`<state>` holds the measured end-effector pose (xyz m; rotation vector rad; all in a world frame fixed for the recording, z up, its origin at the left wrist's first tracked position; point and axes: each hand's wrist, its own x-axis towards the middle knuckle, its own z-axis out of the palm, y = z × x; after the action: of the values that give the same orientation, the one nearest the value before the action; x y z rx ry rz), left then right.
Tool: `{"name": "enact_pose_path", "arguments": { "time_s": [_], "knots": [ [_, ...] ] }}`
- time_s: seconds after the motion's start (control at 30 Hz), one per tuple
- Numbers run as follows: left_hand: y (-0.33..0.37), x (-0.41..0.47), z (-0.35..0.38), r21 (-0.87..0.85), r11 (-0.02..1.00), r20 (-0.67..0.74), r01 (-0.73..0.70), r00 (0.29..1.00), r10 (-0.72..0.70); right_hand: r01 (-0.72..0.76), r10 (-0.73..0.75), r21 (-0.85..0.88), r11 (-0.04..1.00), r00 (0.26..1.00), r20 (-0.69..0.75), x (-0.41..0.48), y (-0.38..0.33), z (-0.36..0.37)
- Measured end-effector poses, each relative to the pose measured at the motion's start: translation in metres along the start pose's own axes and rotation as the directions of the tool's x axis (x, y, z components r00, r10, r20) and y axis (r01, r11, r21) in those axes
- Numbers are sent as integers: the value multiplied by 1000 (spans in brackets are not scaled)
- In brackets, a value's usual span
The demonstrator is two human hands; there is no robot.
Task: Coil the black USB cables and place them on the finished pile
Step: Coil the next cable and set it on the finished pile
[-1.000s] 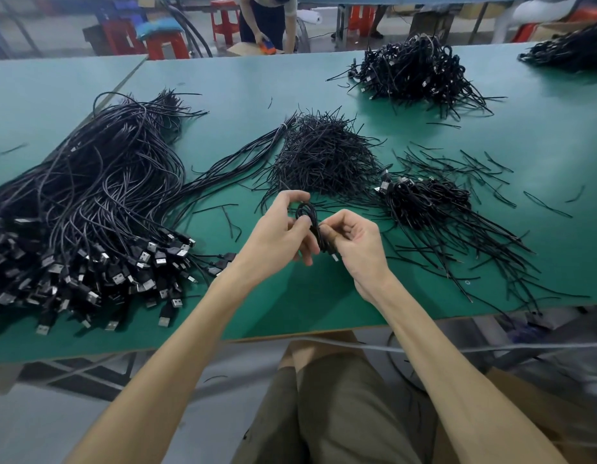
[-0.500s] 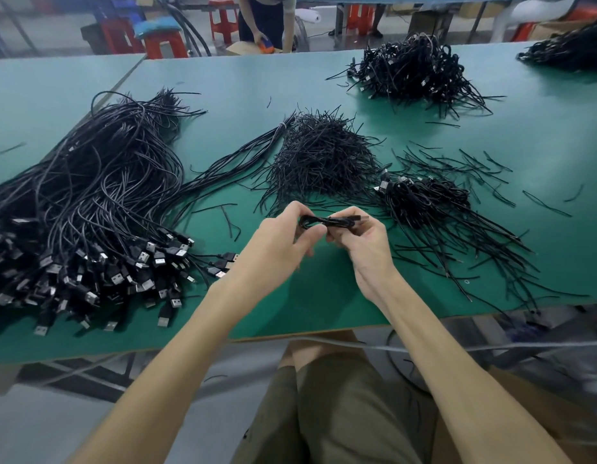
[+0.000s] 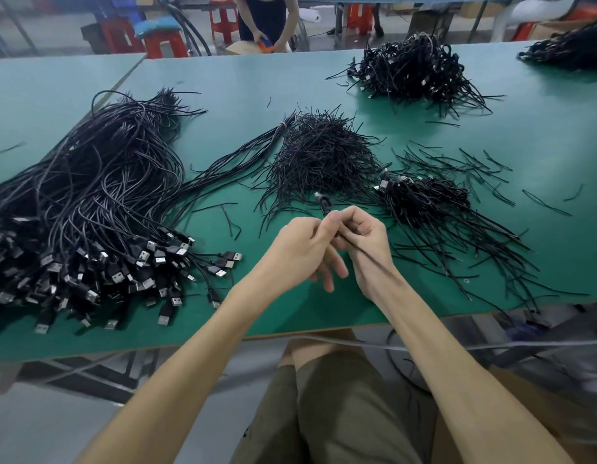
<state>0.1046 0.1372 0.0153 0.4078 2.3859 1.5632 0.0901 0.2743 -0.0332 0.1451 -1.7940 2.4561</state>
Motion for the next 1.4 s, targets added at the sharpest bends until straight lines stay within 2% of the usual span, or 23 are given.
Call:
{"name": "enact_pose_path", "arguments": {
  "time_s": [0.1,0.17,0.23,0.3,0.37,0.4,0.5,0.63,0.73,0.77,0.83,0.93,1.0,1.13,1.23,1.33,1.4],
  "knots": [
    [-3,-1,0,44,997,18,-69,997,68,-6,6,14,1000,1000,-7,1,1,1],
    [-5,0,-3,169,979,-33,-115,992,122,18,-18,-19,1000,1000,2,1,2,2],
    [-8,-1,-9,391,909,-108,-143,974,199,31,-29,-73,997,999,22,1,4,3],
    [-10,-2,-12,603,786,-174,-134,940,294,20,-15,-110,994,999,50,2,6,4],
    [-8,-3,-13,675,721,-234,-155,883,408,19,-7,-137,990,996,91,3,6,3],
    [-6,-3,-13,663,730,-262,-167,862,435,20,-4,-151,988,995,103,4,6,2],
    [-4,-1,-14,614,775,-307,-150,859,410,13,5,-187,982,995,98,4,6,1],
    [-5,0,-19,657,754,-297,-18,912,281,24,3,-263,965,995,102,2,7,3],
    [-7,3,-18,718,693,-325,67,913,247,39,-8,-275,961,994,110,2,7,4],
    [-7,4,-17,709,700,-340,84,910,236,40,-11,-271,962,994,109,2,7,4],
    [-8,6,-16,610,786,-367,103,915,165,37,-10,-269,962,995,100,2,8,5],
    [-10,11,-15,307,941,-360,142,933,-23,48,-21,-296,954,995,94,2,9,4],
    [-12,13,-16,177,970,-326,167,940,-103,61,-33,-334,940,996,88,2,10,3],
    [-15,11,-18,111,988,-304,109,950,-71,73,-63,-341,937,997,42,2,13,3],
    [-19,9,-16,154,987,-260,49,965,-8,81,-89,-351,933,996,-7,1,15,3],
    [-20,8,-20,68,997,-219,45,975,-29,104,-127,-400,910,991,-30,2,12,5],
    [-21,8,-24,80,995,-197,51,980,-35,119,-159,-473,873,986,-47,1,8,8]
  ]
}}
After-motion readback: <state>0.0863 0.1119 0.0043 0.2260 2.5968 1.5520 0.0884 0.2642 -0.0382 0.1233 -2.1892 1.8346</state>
